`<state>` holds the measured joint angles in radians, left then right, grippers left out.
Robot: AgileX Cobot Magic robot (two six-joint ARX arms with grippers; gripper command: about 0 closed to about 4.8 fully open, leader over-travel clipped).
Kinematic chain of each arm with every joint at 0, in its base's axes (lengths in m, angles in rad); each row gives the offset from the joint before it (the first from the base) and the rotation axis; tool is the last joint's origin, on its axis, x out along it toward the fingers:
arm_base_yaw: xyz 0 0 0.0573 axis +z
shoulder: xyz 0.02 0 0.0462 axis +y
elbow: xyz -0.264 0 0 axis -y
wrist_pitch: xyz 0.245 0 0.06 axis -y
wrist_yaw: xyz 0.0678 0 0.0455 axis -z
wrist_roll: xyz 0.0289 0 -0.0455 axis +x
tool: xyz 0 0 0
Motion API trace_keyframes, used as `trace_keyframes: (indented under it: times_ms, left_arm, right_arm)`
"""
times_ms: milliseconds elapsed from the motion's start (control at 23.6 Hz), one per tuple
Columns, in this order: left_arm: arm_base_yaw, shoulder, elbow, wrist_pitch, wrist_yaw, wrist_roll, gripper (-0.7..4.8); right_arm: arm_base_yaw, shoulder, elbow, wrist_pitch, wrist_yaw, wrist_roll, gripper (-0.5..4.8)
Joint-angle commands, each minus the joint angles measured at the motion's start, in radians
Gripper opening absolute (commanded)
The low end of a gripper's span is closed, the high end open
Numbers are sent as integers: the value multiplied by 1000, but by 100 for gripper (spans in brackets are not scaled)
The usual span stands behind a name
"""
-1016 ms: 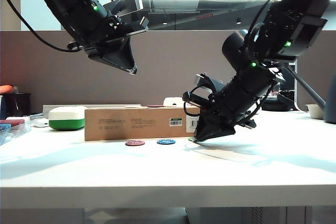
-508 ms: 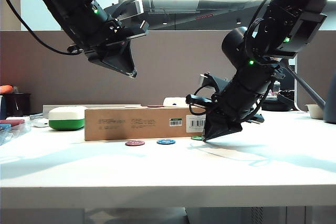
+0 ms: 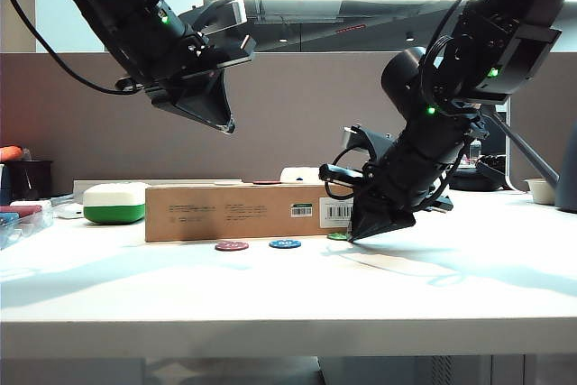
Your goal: Push the chip, whose value equals the sum of all the chip values on the rectangular box, forward next to the box.
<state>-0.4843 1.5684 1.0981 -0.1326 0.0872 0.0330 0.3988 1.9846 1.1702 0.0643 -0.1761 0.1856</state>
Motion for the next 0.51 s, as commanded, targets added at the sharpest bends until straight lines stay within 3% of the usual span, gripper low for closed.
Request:
trace_keyframes:
  times_ms: [42, 169, 508]
  left_arm:
    - [-2, -3, 1, 6, 3, 4, -5]
    - [-2, -3, -3, 5, 4, 4, -5]
    - [-2, -3, -5, 0, 3, 4, -5]
  right_arm:
    - [-2, 9, -6, -44, 8, 3, -8]
    - [-2, -24, -6, -87, -53, 5, -8]
    - [0, -255, -8, -277, -31, 5, -8]
